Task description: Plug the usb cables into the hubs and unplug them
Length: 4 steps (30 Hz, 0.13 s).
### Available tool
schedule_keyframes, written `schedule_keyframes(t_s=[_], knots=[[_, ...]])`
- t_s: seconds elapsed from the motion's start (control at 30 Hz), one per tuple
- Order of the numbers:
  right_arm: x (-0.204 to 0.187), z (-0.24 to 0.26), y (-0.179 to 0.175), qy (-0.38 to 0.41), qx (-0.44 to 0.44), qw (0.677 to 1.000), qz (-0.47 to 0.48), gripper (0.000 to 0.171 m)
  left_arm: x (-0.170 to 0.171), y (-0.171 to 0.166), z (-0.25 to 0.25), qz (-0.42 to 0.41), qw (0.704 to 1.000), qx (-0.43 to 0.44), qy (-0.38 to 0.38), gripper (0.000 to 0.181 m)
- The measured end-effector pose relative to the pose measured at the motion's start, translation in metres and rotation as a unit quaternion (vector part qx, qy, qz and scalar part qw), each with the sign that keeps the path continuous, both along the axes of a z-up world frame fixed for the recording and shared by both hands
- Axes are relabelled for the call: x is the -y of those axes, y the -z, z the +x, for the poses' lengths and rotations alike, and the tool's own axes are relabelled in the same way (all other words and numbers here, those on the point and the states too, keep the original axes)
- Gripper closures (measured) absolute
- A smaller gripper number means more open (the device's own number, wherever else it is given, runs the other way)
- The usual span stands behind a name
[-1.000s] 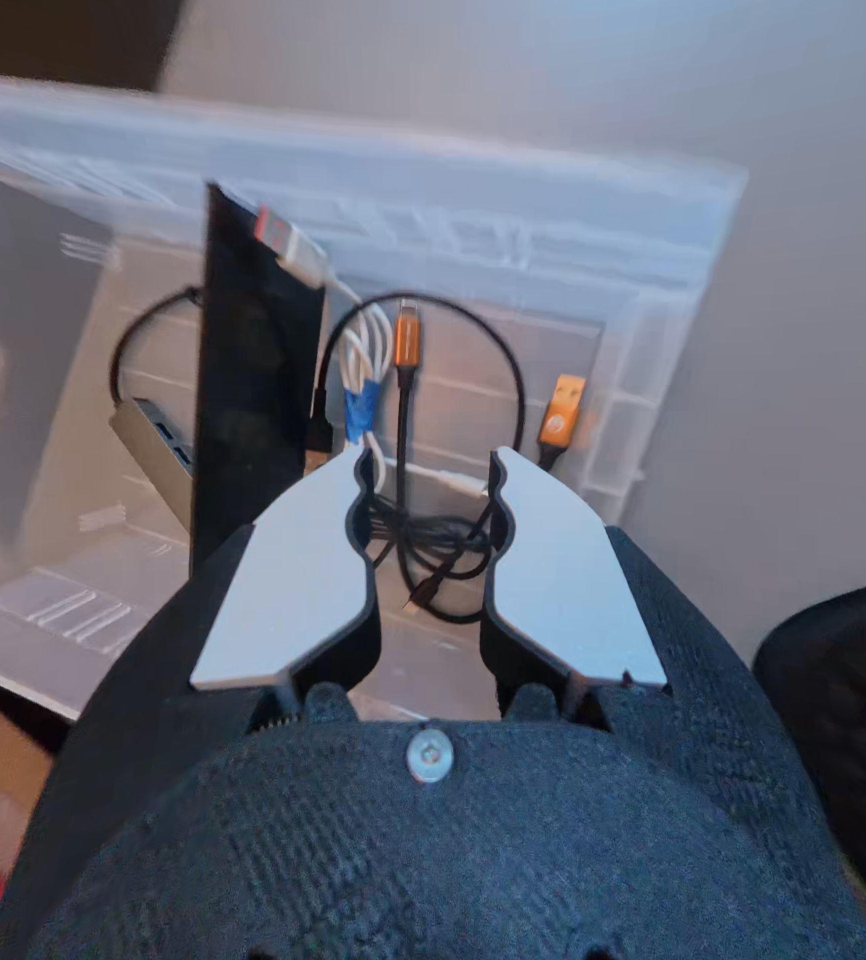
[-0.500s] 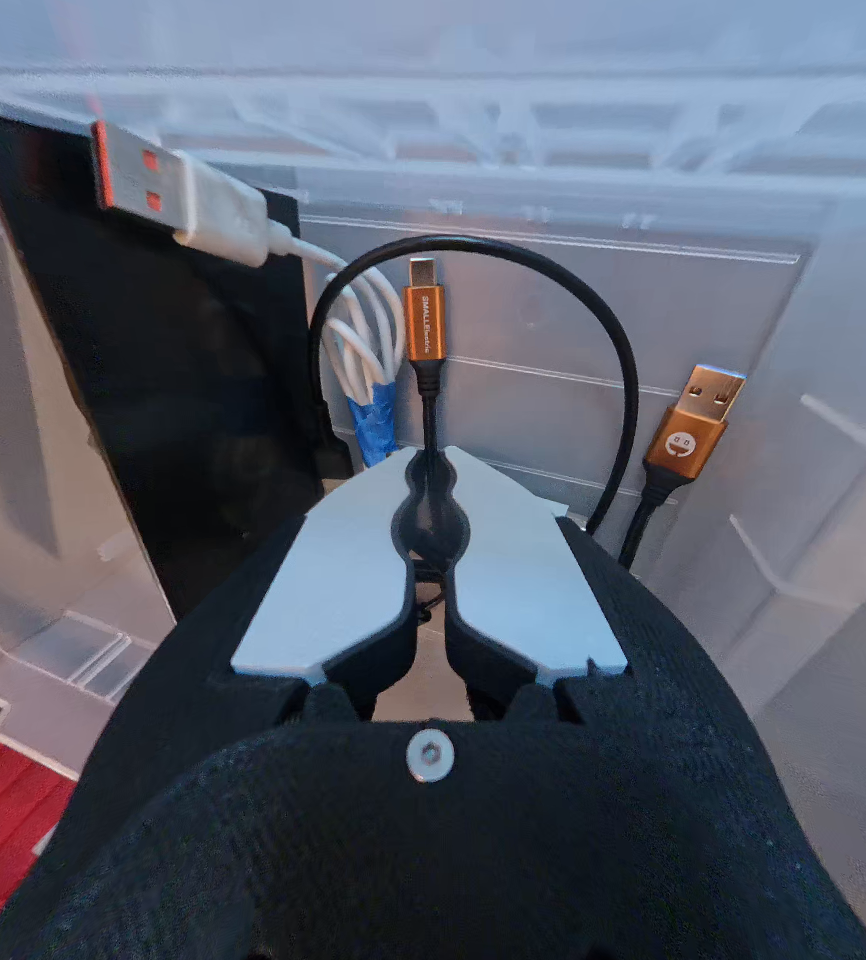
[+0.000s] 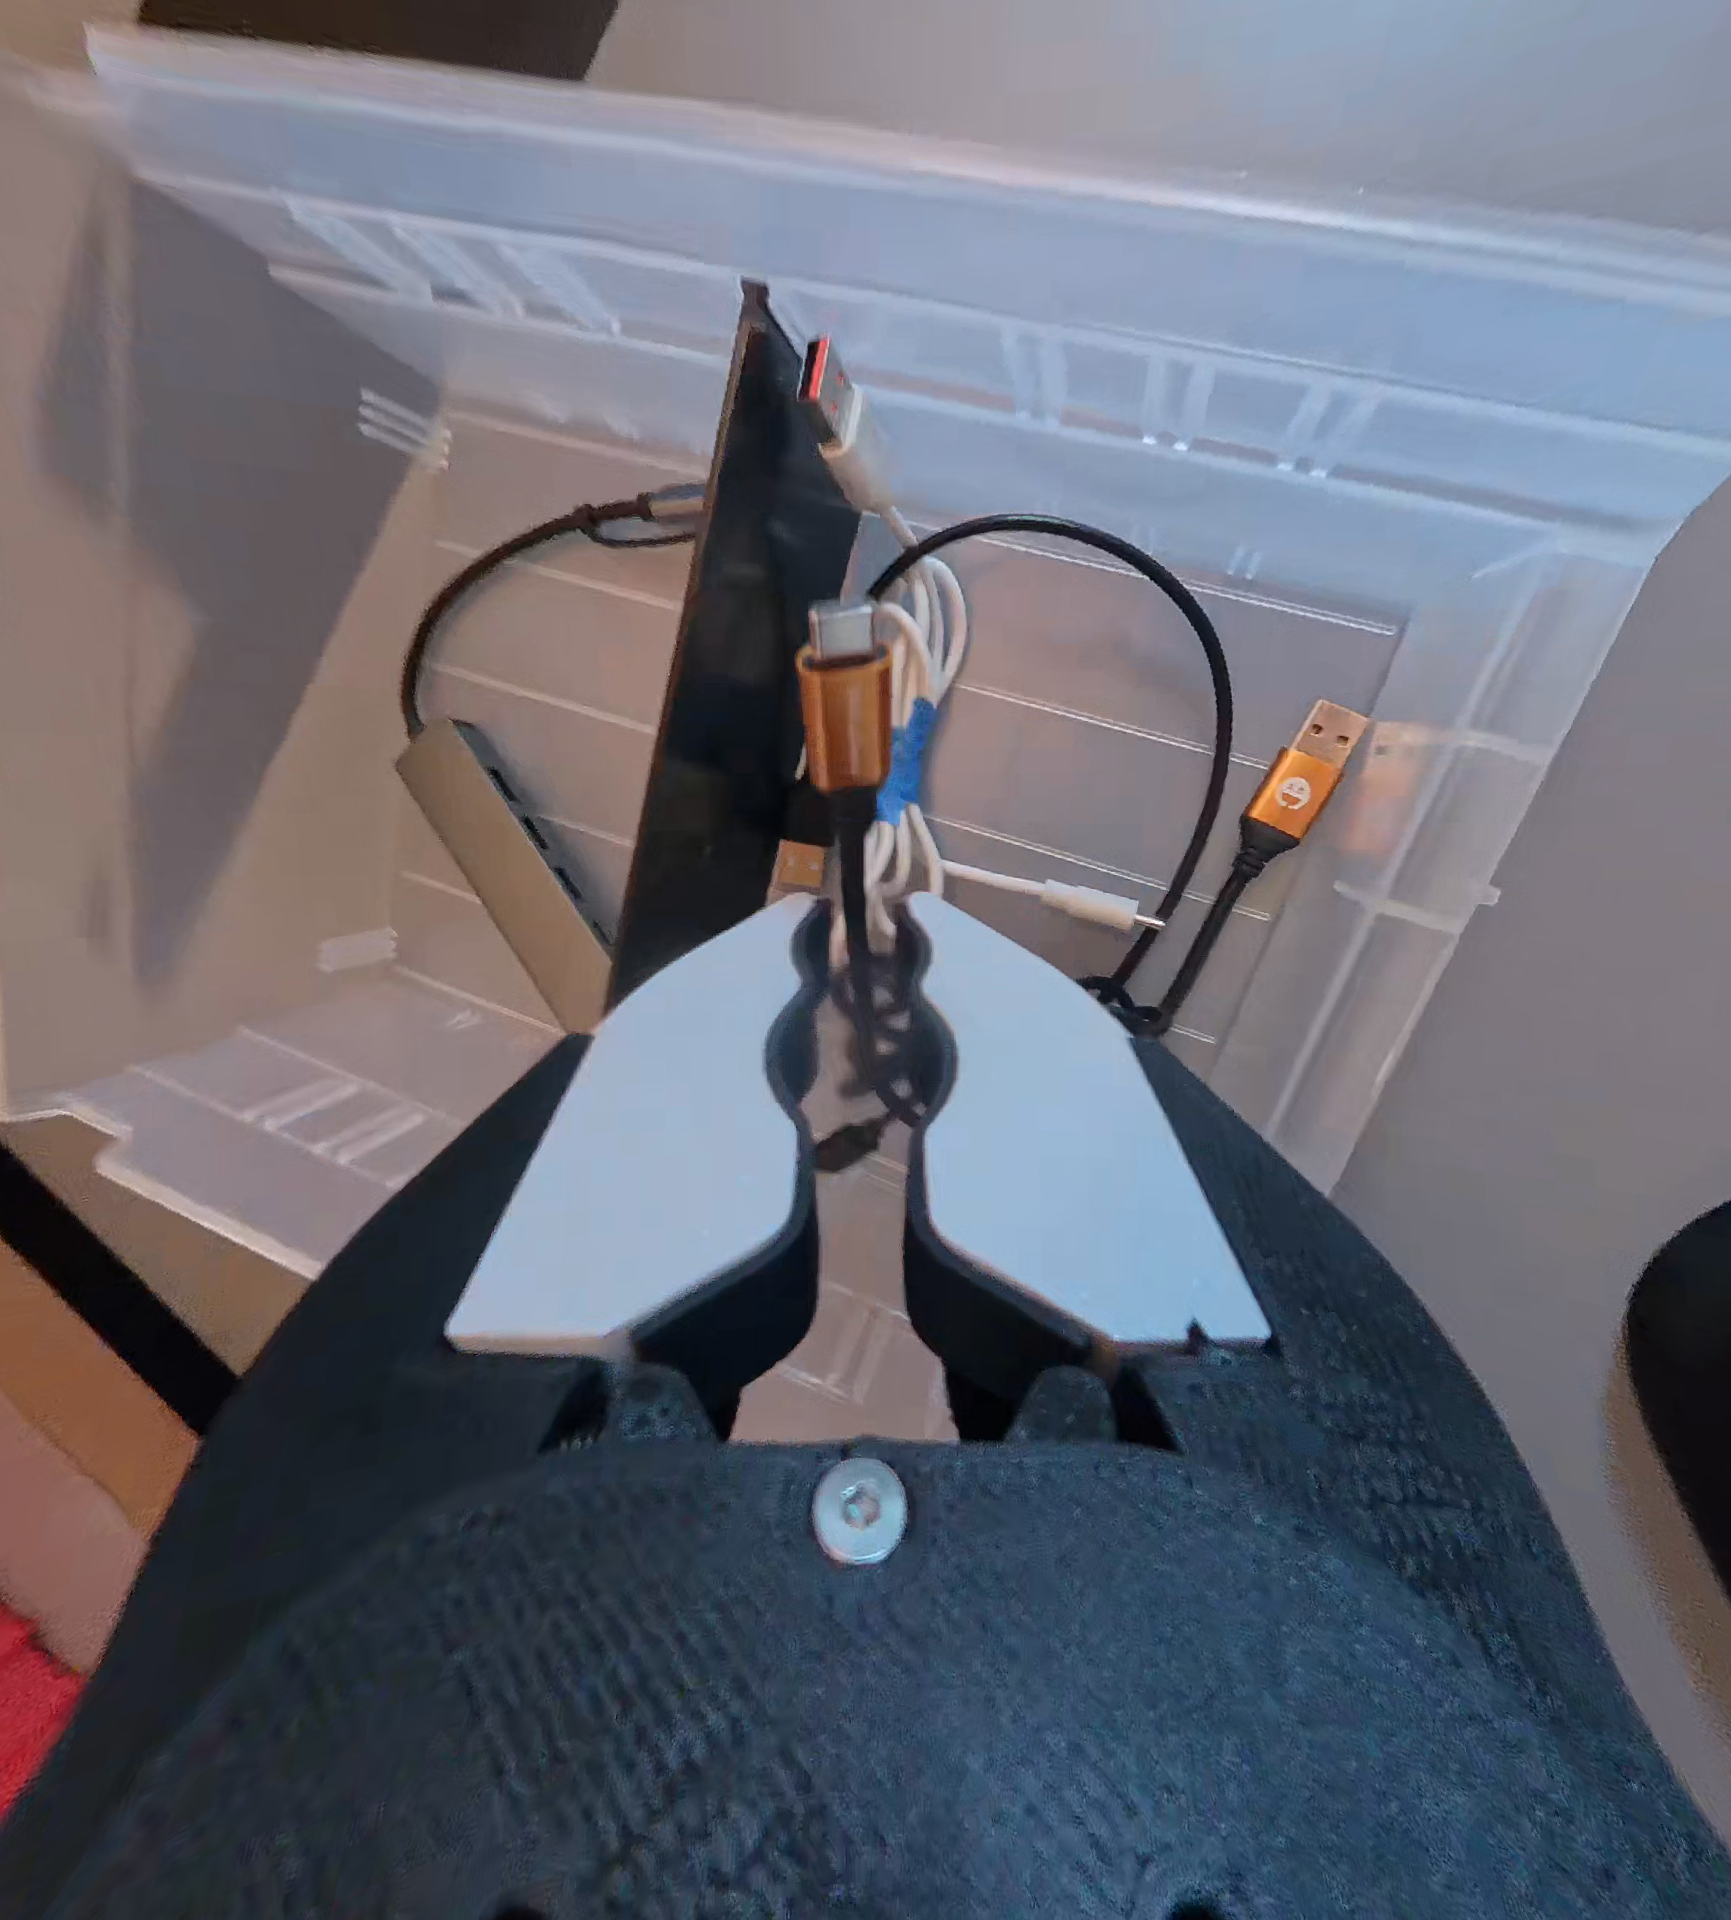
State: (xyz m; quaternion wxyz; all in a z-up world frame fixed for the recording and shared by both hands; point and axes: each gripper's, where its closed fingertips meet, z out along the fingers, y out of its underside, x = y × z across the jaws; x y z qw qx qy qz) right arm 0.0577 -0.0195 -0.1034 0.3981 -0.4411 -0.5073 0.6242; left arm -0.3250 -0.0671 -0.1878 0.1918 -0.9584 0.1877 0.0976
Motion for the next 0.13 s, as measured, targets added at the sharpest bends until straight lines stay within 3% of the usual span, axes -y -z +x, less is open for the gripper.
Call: schedule_keyframes(t_s=[0.03, 0.13], knots=[[0.0009, 0.0000, -0.0003, -0.001, 0.000, 1.000, 0.001, 0.108, 0.0024, 0.0036, 0.0012, -0.004, 1.000, 0.013, -0.008, 0.162], [0.0019, 0.0004, -0.0009, 0.000, -0.001, 1.000, 0.005, 0.108, 0.0014, 0.0105, 0.0044, 0.017, 0.999, 0.032, -0.011, 0.154]])
